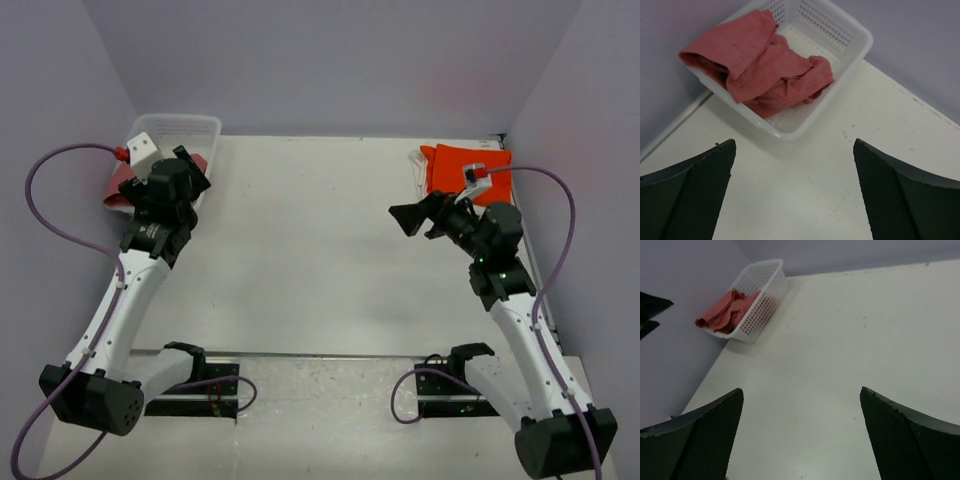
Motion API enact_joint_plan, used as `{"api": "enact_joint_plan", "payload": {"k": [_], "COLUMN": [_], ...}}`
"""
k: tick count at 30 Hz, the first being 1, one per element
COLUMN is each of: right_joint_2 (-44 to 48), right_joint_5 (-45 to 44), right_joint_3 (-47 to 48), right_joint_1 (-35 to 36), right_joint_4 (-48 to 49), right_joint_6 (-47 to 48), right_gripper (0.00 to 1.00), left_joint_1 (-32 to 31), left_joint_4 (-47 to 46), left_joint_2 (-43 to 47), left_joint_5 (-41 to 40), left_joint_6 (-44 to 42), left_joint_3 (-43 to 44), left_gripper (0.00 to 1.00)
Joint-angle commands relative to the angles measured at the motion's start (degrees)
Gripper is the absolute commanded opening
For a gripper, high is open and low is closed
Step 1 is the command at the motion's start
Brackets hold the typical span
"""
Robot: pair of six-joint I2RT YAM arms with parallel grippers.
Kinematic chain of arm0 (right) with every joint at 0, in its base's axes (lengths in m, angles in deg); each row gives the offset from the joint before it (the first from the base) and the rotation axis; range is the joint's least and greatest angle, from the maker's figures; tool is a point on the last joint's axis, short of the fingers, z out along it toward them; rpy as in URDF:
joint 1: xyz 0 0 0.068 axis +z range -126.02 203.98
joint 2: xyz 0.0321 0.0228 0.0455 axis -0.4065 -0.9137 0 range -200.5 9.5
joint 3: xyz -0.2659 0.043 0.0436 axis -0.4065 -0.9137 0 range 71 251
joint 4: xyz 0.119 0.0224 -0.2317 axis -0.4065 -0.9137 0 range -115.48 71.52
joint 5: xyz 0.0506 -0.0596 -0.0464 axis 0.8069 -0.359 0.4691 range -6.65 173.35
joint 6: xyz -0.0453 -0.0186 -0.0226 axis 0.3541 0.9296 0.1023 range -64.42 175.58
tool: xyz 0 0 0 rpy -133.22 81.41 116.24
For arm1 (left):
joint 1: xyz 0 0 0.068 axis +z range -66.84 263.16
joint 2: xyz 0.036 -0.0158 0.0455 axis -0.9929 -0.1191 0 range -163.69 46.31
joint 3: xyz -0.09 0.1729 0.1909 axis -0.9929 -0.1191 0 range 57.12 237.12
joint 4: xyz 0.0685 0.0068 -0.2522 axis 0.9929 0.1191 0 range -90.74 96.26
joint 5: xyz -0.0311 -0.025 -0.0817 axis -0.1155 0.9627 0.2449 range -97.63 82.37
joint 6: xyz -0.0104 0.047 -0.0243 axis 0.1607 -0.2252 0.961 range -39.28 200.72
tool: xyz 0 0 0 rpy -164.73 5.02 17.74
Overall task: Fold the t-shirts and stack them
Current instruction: Grab crumpled tshirt from bin with the left arm
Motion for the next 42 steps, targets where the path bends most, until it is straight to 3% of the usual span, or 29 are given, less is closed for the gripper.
{"api": "enact_joint_plan", "payload": {"k": [1,5,8,11,15,18,21,27,42], "right_joint_2": [-6.6,-7.0,-11.0,-14.7,-15.4,-17.0,-20.3,-20.3,-19.2], "right_joint_5": [9.1,-12.5,-21.9,-25.1,-45.7,-45.8,-42.6,-44.1,-41.1], "right_joint_3": [2.2,6.1,11.1,13.9,12.3,11.9,14.7,13.8,11.8], "right_joint_1": [2.1,12.8,16.7,20.1,30.8,34.4,35.6,41.7,42.1], "right_joint_4": [1.4,-6.6,-12.9,-16.1,-13.2,-11.6,-17.5,-13.6,-11.0], "right_joint_6": [-3.1,4.9,5.3,4.1,5.5,6.0,3.5,5.9,5.8], "right_gripper": [0.99,0.99,0.99,0.99,0.99,0.99,0.99,0.99,0.99], "left_joint_1": [1.2,2.9,5.0,8.7,13.4,15.4,17.0,19.1,23.6], "left_joint_4": [1.0,3.9,6.3,7.6,9.1,8.6,7.6,5.9,3.8], "left_joint_2": [-2.0,-10.2,-16.7,-20.5,-26.2,-28.8,-31.3,-37.7,-48.4], "left_joint_5": [-8.8,-13.4,-16.3,-11.0,-7.9,-7.9,-7.0,-5.2,-0.3], "left_joint_6": [-6.8,-11.3,-13.0,-12.8,-13.6,-13.7,-13.5,-14.4,-14.6], "left_joint_3": [6.6,13.8,17.6,19.5,22.3,22.6,22.1,25.0,31.8], "left_gripper": [1.0,0.92,0.91,0.87,0.85,0.85,0.84,0.74,0.65]}}
